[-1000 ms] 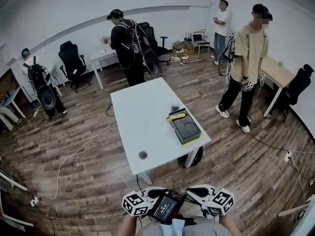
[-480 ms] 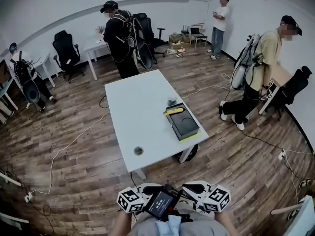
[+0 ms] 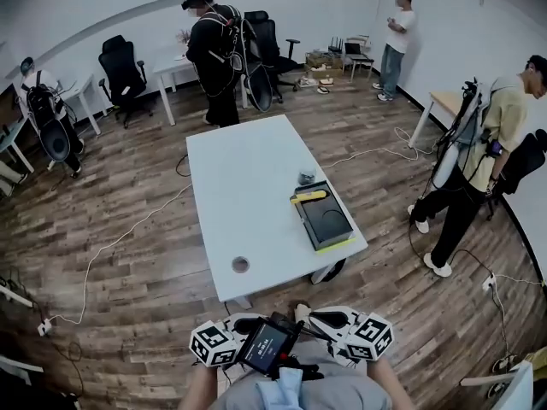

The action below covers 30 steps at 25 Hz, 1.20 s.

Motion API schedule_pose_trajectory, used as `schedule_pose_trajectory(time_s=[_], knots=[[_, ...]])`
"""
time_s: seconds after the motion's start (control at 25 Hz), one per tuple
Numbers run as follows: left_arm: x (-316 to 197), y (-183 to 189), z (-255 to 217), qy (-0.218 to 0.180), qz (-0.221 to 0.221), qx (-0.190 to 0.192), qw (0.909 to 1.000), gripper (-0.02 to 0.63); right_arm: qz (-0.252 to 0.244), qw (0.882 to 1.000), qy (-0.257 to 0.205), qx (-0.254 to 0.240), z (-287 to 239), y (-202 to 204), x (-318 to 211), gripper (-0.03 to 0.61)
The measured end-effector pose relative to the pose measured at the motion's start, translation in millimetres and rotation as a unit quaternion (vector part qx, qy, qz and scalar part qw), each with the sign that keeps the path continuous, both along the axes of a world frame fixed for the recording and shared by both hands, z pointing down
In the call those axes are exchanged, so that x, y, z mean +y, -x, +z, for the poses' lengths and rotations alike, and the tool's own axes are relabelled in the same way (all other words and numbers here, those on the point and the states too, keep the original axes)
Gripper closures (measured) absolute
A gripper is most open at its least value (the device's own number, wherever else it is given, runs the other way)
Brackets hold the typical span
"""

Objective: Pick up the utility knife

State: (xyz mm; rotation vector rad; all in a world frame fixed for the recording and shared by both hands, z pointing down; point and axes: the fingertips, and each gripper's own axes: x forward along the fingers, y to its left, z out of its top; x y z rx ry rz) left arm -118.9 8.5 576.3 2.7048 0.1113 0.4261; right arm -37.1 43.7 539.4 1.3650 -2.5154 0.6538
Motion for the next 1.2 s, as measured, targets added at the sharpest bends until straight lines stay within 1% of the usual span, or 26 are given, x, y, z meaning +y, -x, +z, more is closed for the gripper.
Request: schedule_pose_trajectory(time_s=[0.12,0.28,0.48,0.68,0.8,0.92,1.2], knots=[[-24.1,-6.9,-1.0,0.004,-0.017,0.0,0.9998,0.581,-0.026,0.999,-0.004,0.018,-0.1,-7.5,-25.3,0.549],[-56.4,-30.0,-2.0,0.002,-0.029,-0.007,0.9996,0.581,-0.051,0.998,-0.005,0.029,0.3,-26.0,-55.9,0.549],[-89.8,-74.3,-9.1,-0.006,-0.024,-0.015,0.9996,0.581,-0.059,0.998,-0.007,0.025,-3.5,-67.1,-93.8,0.549],[-122.5,-116.9,-19.9,-0.021,-0.036,-0.023,0.9989,0.581,-0.093,0.995,-0.008,0.034,-6.9,-105.2,-121.2,0.549],[-137.7,-135.7,-22.6,-0.021,-0.045,-0.028,0.9984,0.581,-0.118,0.991,-0.005,0.055,-5.4,-124.3,-137.6,0.549],[-148.6,-149.2,-20.9,-0.013,-0.058,-0.033,0.9976,0.581,-0.149,0.986,-0.003,0.079,1.4,-141.7,-151.5,0.548],[-168.6,-168.8,-16.6,-0.012,-0.096,-0.036,0.9947,0.581,-0.199,0.972,-0.017,0.123,13.8,-172.3,-177.6,0.548]])
